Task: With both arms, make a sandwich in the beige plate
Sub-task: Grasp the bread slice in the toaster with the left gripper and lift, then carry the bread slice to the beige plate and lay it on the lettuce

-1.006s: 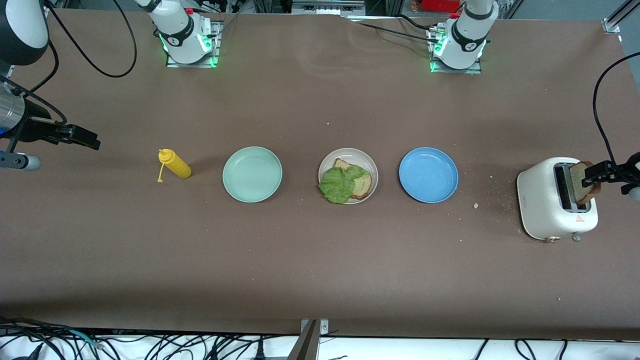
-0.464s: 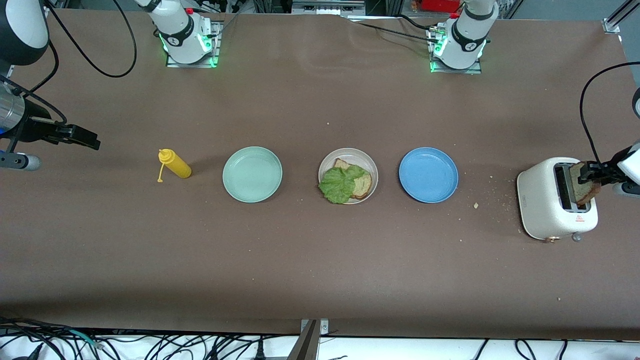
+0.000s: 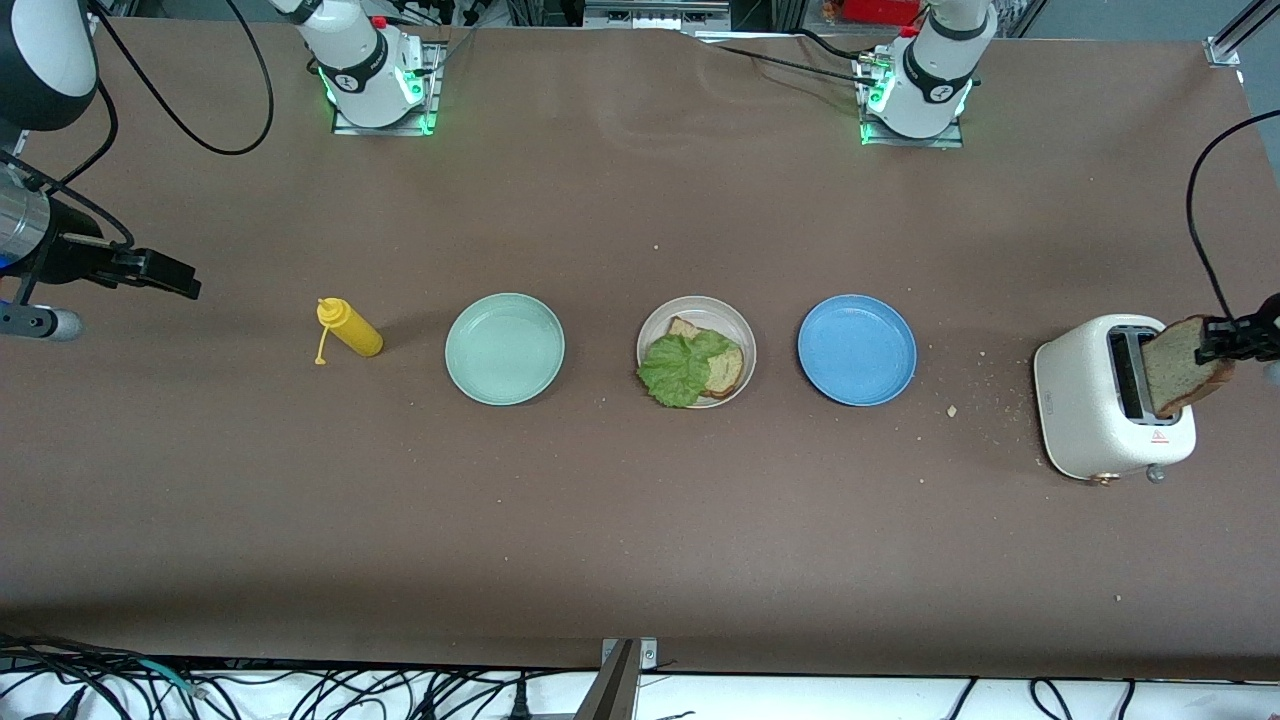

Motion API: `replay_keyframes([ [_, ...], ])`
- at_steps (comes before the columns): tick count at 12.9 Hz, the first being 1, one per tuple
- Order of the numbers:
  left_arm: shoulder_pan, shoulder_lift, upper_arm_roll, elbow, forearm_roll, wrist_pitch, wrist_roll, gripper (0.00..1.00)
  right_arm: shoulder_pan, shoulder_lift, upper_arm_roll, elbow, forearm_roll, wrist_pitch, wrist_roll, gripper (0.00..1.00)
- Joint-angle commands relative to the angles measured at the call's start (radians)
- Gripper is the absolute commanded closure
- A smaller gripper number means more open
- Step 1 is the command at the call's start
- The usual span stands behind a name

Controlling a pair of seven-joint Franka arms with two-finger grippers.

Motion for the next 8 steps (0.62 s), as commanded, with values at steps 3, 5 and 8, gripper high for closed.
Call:
replay_keyframes([
  [3, -0.002, -0.015, -0.134, 0.194, 0.003, -0.319, -0.022, 1.00, -0.009, -0.018, 0.013, -0.015, -0.010, -0.010, 0.009, 0.00],
  [5, -0.002, -0.015, -0.189, 0.201, -0.113, -0.373, -0.055, 1.00, -0.009, -0.018, 0.013, -0.015, -0.010, -0.010, 0.003, 0.00],
  [8, -0.011, 0.027, -0.287, 0.188, -0.311, -0.431, -0.119, 1.00, -0.014, -0.015, 0.008, -0.015, -0.007, -0.001, -0.002, 0.00],
])
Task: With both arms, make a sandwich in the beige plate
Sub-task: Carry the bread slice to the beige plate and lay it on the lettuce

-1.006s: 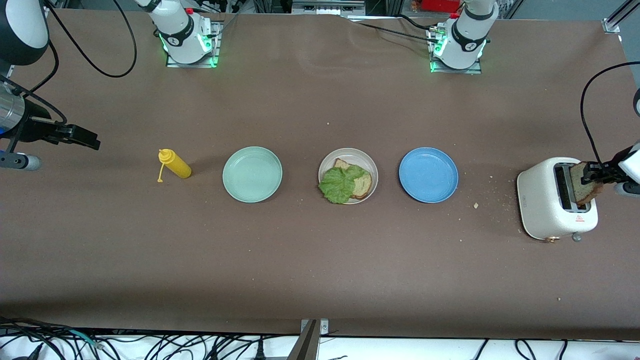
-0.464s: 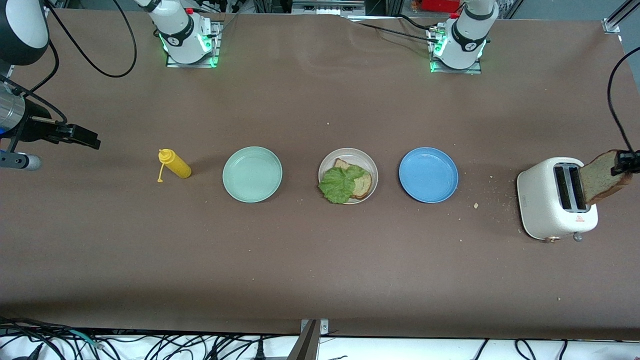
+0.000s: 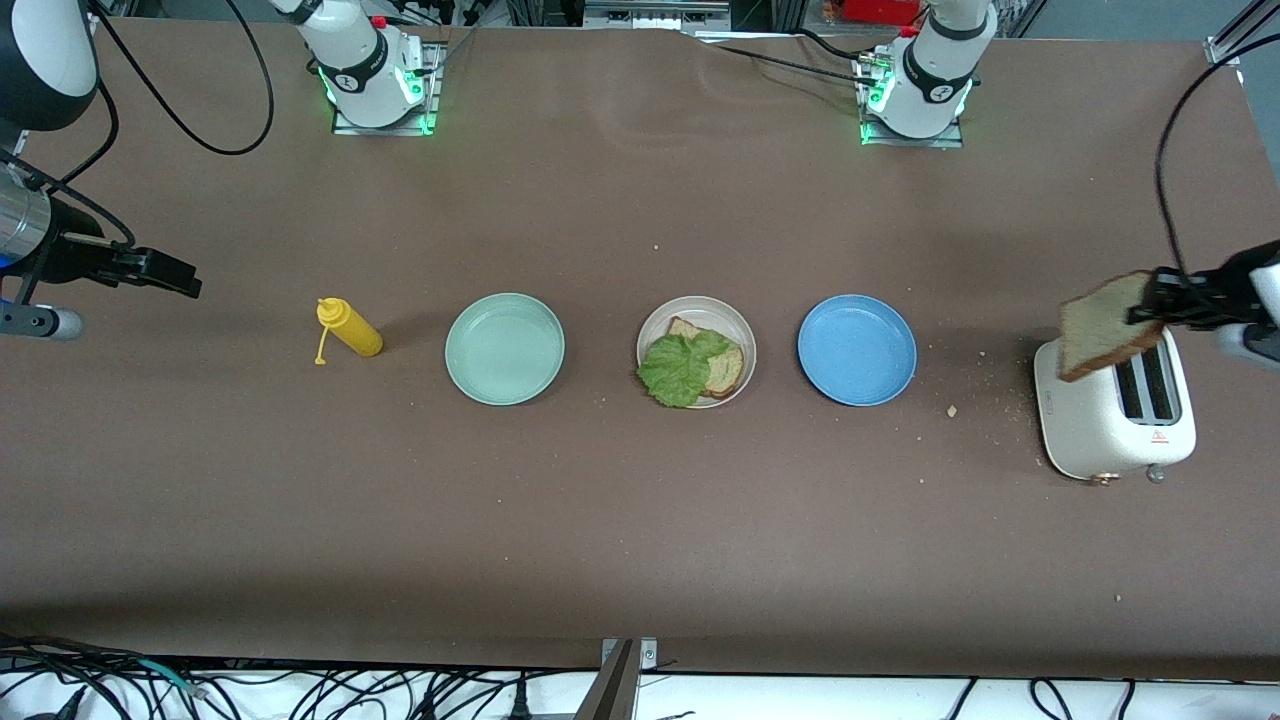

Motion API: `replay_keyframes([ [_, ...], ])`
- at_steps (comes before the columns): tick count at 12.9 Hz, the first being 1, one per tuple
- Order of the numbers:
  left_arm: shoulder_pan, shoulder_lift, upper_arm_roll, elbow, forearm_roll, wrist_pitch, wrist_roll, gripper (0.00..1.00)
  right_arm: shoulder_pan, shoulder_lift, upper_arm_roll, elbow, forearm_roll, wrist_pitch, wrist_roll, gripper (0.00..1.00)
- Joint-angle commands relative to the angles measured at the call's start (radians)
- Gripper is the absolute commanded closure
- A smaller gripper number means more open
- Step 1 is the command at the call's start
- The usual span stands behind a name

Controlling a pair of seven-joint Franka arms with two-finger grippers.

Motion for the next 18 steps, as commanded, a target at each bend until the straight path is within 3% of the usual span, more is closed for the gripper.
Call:
replay_keyframes([
  [1, -0.014, 0.073, -0.060, 0.005, -0.185, -0.040, -0.044, 1.00, -0.017, -0.009, 0.006, -0.011, -0.007, 0.004, -0.003, 0.00],
  [6, -0.141, 0.269, -0.066, 0.003, -0.553, -0.024, -0.012, 1.00, -0.017, -0.006, 0.002, 0.000, -0.006, -0.001, 0.007, 0.00],
  [8, -0.196, 0.355, -0.066, -0.002, -0.658, 0.023, 0.086, 1.00, -0.017, -0.006, 0.002, 0.000, -0.006, 0.004, 0.003, 0.00],
  [13, -0.338, 0.487, -0.066, -0.078, -0.861, 0.258, 0.293, 1.00, -0.017, -0.006, 0.002, 0.000, -0.006, 0.000, -0.002, 0.00],
  [18, -0.381, 0.609, -0.064, -0.100, -0.973, 0.330, 0.468, 0.96, -0.017, -0.006, 0.002, 0.000, -0.006, 0.000, -0.002, 0.00],
])
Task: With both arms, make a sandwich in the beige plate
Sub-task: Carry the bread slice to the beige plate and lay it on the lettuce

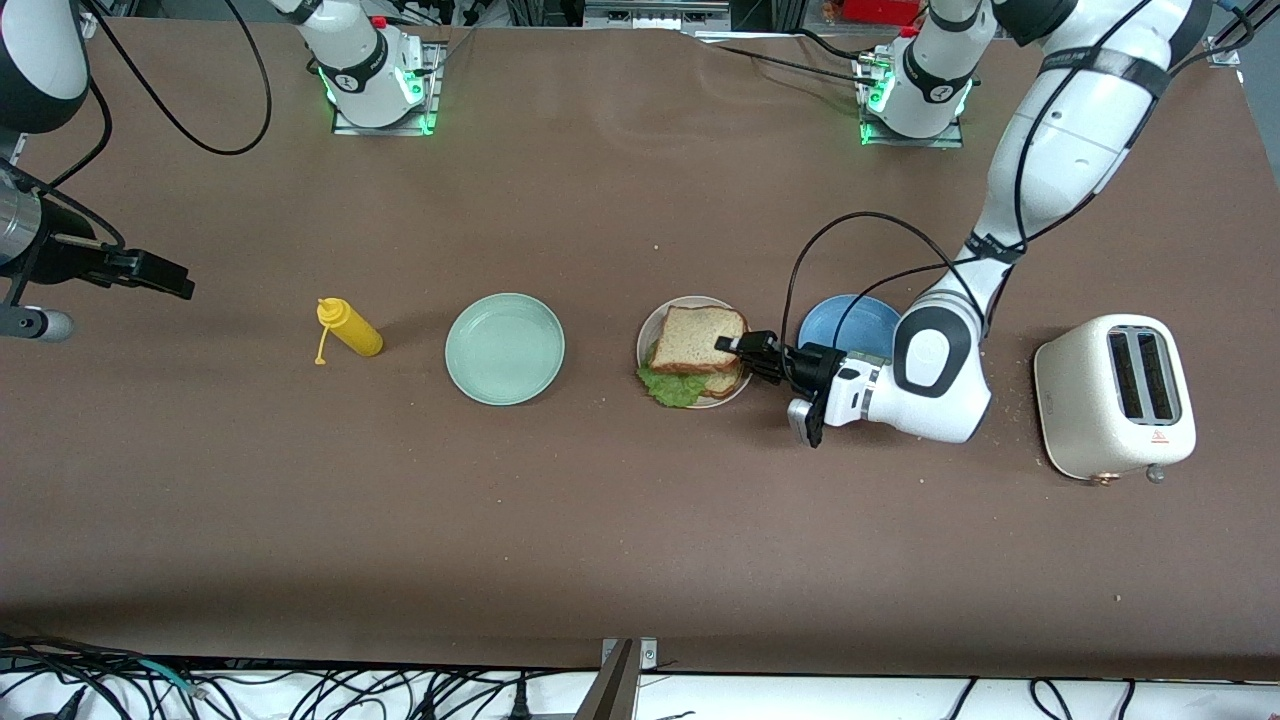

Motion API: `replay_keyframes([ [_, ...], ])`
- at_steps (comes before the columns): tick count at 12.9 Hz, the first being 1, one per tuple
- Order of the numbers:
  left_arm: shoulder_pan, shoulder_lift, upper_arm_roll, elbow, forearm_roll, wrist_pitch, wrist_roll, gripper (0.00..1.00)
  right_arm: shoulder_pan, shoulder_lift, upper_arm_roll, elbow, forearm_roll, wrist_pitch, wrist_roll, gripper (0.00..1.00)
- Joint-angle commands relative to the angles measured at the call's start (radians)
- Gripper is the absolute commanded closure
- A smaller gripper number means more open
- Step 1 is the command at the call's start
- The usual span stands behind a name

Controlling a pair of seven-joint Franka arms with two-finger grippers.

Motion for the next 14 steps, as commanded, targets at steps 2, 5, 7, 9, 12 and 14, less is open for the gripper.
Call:
replay_keyframes([
  [2, -0.019, 0.020, 0.011, -0.011, -0.064, 0.031, 0.093, 0.01, -0.008, -0.008, 0.007, -0.001, -0.007, -0.004, -0.002, 0.00],
  [5, -0.010, 0.009, 0.033, -0.008, -0.044, 0.031, 0.093, 0.00, -0.010, -0.008, 0.007, -0.001, -0.007, -0.001, -0.002, 0.00],
  [7, -0.007, -0.008, 0.054, 0.006, 0.047, 0.033, 0.081, 0.00, -0.010, -0.008, 0.007, -0.001, -0.006, -0.004, -0.002, 0.00],
  [9, -0.010, -0.040, 0.088, 0.010, 0.105, 0.034, 0.077, 0.00, -0.008, -0.008, 0.007, -0.001, -0.006, -0.003, -0.002, 0.00],
  [12, -0.010, -0.124, 0.136, 0.018, 0.283, 0.034, 0.010, 0.00, -0.008, -0.008, 0.007, -0.001, -0.006, -0.004, -0.002, 0.00],
  [14, -0.009, -0.210, 0.140, 0.016, 0.457, 0.027, -0.140, 0.00, -0.008, -0.008, 0.007, -0.001, -0.006, -0.006, -0.002, 0.00],
])
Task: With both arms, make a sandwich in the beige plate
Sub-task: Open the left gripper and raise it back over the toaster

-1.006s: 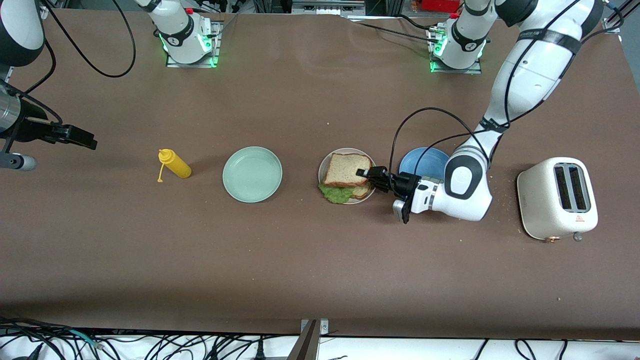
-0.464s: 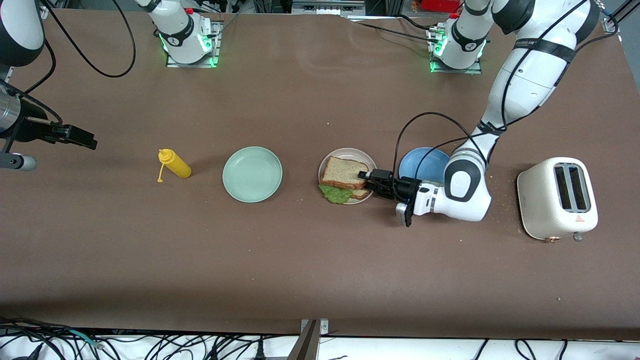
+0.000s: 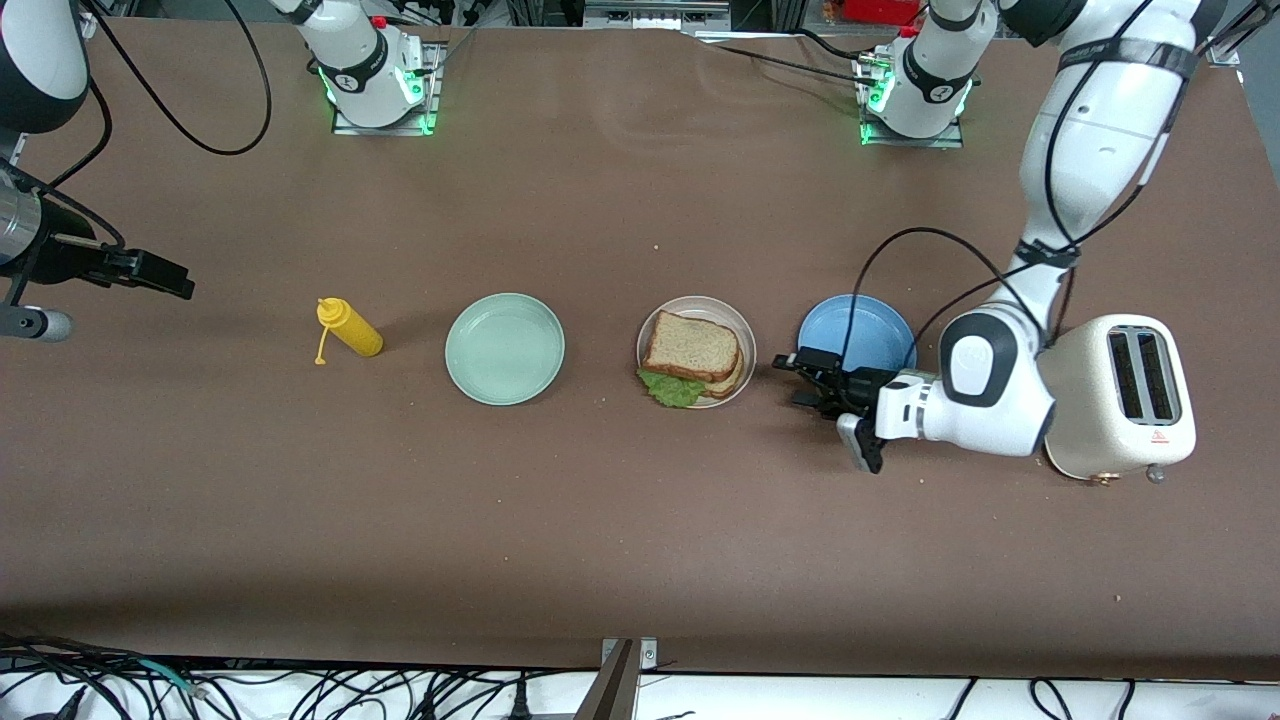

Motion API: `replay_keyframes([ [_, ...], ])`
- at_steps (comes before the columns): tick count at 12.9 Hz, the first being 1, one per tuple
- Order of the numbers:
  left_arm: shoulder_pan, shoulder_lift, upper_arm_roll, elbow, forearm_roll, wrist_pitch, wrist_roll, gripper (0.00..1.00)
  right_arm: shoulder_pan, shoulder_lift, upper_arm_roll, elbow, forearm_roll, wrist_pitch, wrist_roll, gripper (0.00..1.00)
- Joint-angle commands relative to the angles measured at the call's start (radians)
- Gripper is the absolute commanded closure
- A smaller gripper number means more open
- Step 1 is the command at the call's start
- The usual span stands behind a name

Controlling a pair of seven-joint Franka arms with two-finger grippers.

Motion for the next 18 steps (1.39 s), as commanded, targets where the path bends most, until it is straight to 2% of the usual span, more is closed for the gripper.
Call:
replay_keyframes([
  [1, -0.005, -0.137, 0.009, -0.021, 0.203, -0.009, -0.194, 0.00, -0.008, -0.008, 0.007, -0.001, -0.006, -0.005, -0.002, 0.00],
  [3, -0.007, -0.209, 0.009, -0.018, 0.344, -0.017, -0.312, 0.00, -0.008, -0.008, 0.007, -0.001, -0.006, -0.005, -0.002, 0.00],
  [7, -0.023, -0.381, 0.010, -0.014, 0.689, -0.116, -0.483, 0.00, -0.008, -0.008, 0.007, -0.001, -0.006, -0.005, -0.002, 0.00],
  [9, -0.034, -0.464, 0.049, -0.014, 0.780, -0.140, -0.515, 0.00, -0.008, -0.008, 0.007, -0.001, -0.006, -0.005, -0.002, 0.00],
  [11, -0.078, -0.524, 0.148, -0.015, 0.797, -0.135, -0.514, 0.00, -0.008, -0.008, 0.007, -0.001, -0.006, -0.004, -0.002, 0.00],
  [13, -0.071, -0.610, 0.159, -0.040, 0.802, -0.196, -0.538, 0.00, -0.008, -0.008, 0.007, -0.001, -0.004, -0.004, -0.002, 0.00],
  [16, -0.065, -0.714, 0.156, -0.038, 0.788, -0.284, -0.752, 0.00, -0.008, -0.008, 0.008, -0.001, -0.006, -0.004, -0.002, 0.00],
  [18, -0.059, -0.743, 0.150, -0.031, 0.785, -0.315, -0.778, 0.00, -0.008, -0.008, 0.008, -0.001, -0.004, -0.004, -0.002, 0.00],
])
